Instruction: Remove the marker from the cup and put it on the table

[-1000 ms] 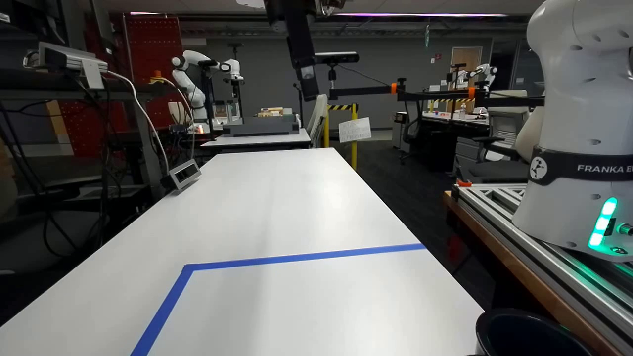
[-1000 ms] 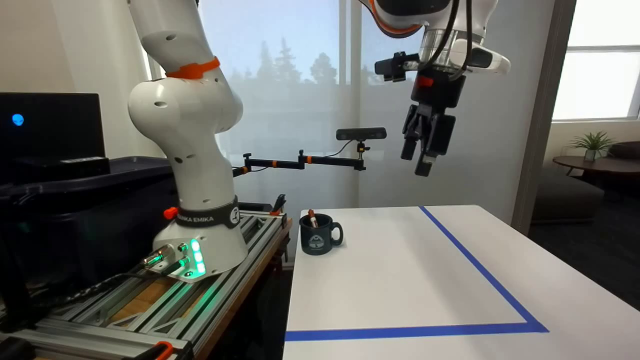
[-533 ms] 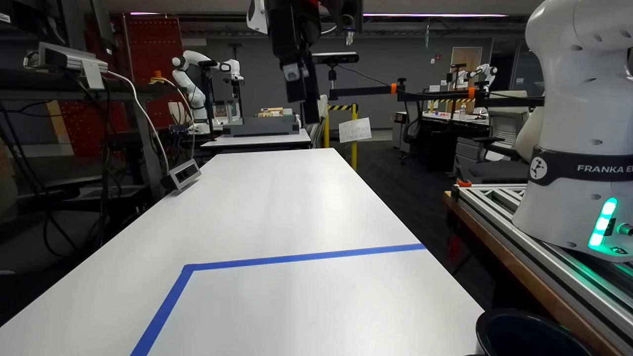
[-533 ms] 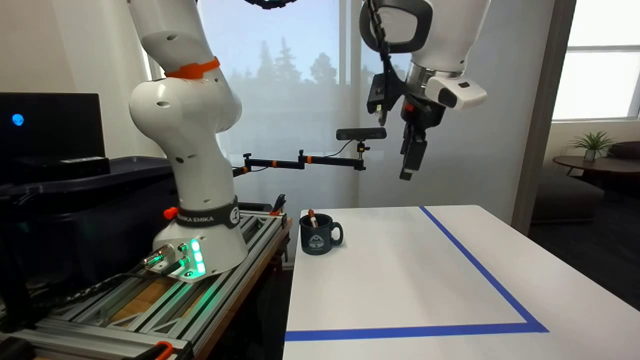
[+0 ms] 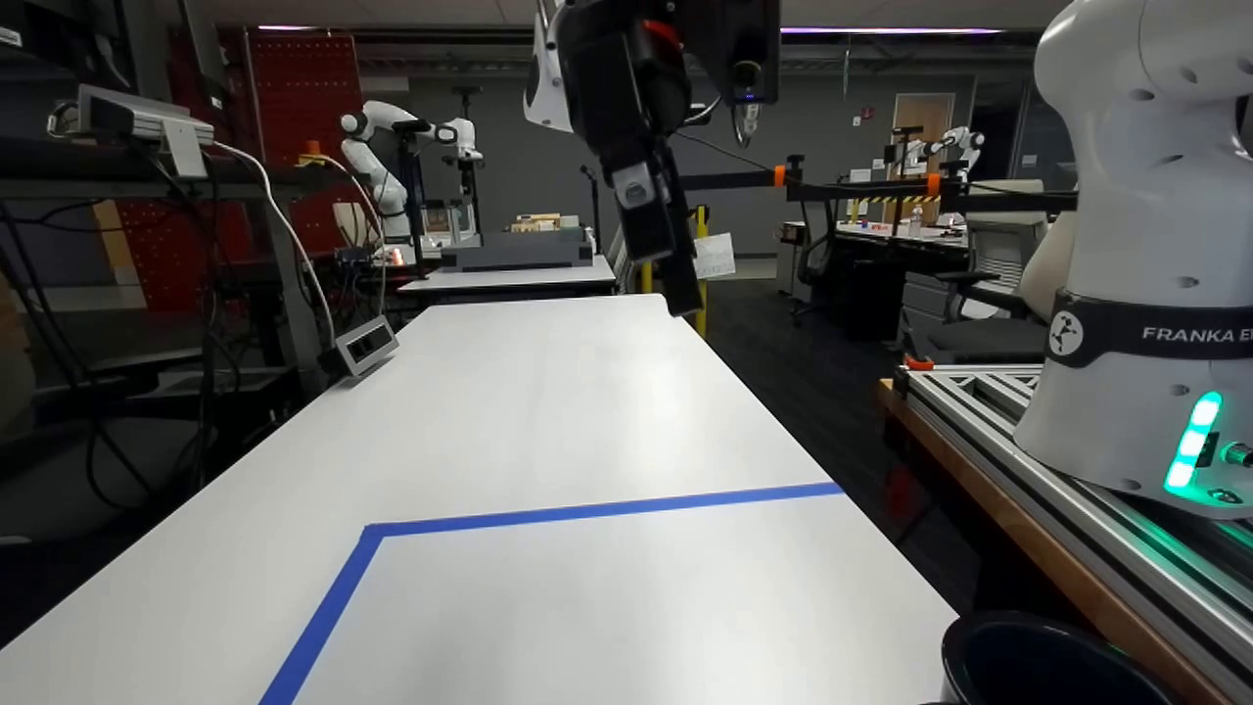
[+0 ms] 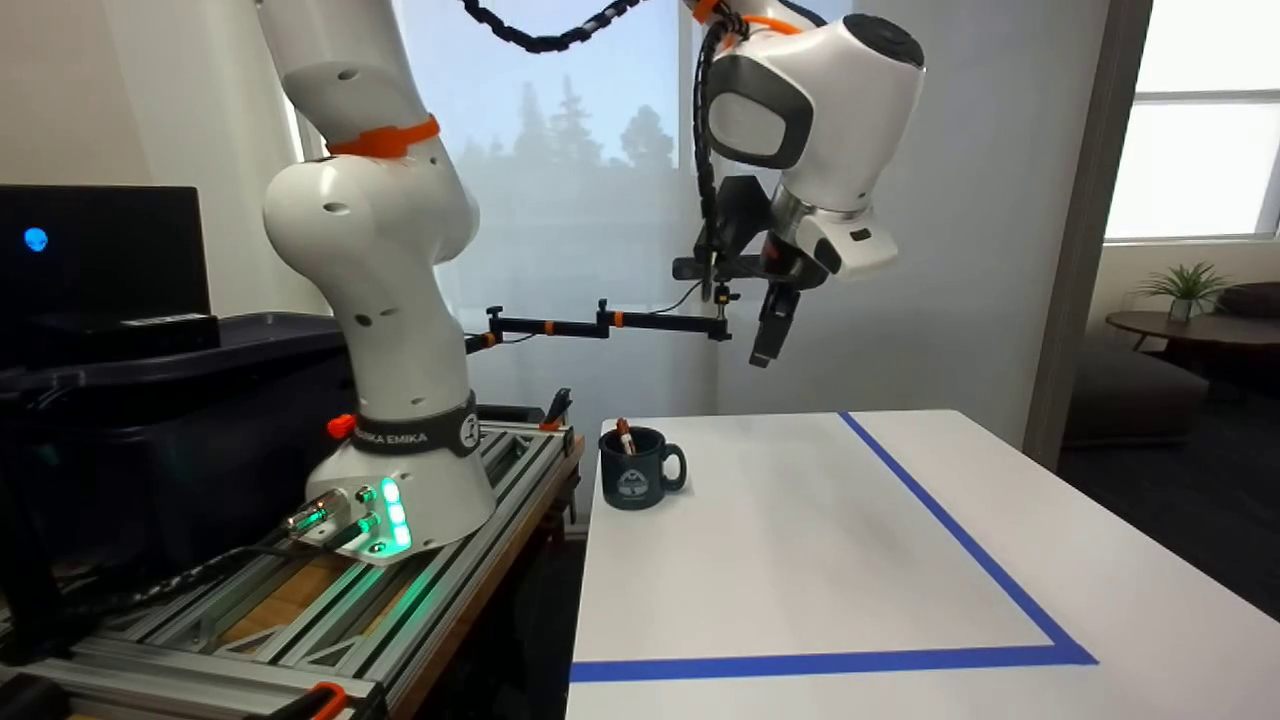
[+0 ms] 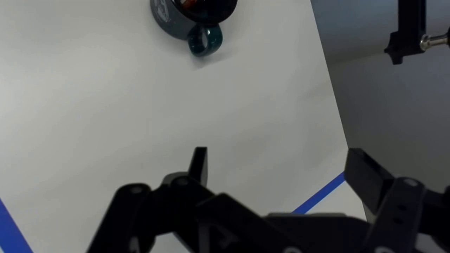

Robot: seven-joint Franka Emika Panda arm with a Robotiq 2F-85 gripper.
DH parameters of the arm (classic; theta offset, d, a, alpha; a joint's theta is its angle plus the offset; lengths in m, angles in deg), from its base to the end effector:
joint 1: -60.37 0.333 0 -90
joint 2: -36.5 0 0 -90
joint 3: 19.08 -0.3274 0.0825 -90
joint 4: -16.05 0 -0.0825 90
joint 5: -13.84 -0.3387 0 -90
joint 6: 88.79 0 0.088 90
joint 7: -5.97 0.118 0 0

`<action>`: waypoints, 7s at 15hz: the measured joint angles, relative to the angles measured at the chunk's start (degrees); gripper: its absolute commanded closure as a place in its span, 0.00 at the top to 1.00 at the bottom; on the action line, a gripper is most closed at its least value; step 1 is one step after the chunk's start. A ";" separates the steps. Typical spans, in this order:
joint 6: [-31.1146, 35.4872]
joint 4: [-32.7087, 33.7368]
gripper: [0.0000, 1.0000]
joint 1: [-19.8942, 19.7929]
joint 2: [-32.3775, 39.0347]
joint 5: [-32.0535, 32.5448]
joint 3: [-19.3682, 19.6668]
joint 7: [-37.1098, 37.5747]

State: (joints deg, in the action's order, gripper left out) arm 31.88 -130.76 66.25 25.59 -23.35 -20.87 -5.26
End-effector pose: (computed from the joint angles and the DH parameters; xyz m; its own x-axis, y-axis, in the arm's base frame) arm 0.3683 0.0840 0.3551 0.9691 -0.0201 -0.2458 -0.1380 -0.8703 -0.4728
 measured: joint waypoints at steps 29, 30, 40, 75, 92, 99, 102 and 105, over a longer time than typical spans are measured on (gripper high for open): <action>-1.30 0.29 1.00 1.18 18.86 -10.48 -6.70 1.15; -1.30 0.20 1.00 1.19 19.24 -10.48 -6.79 1.16; -2.12 -3.64 1.00 1.96 19.64 -10.49 -7.71 3.42; -2.85 -5.29 1.00 2.79 29.07 -14.14 -8.35 5.94; 3.20 -5.36 0.69 3.98 30.88 -15.56 -9.36 8.17; 6.00 -5.32 0.58 3.98 31.43 -15.77 -9.91 8.14; 6.54 -5.29 0.54 3.98 31.58 -16.50 -10.23 8.13; 7.64 -5.26 0.50 4.02 31.68 -17.13 -10.53 8.10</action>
State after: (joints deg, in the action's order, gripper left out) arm 39.52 -136.02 70.26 57.27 -40.47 -31.40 2.84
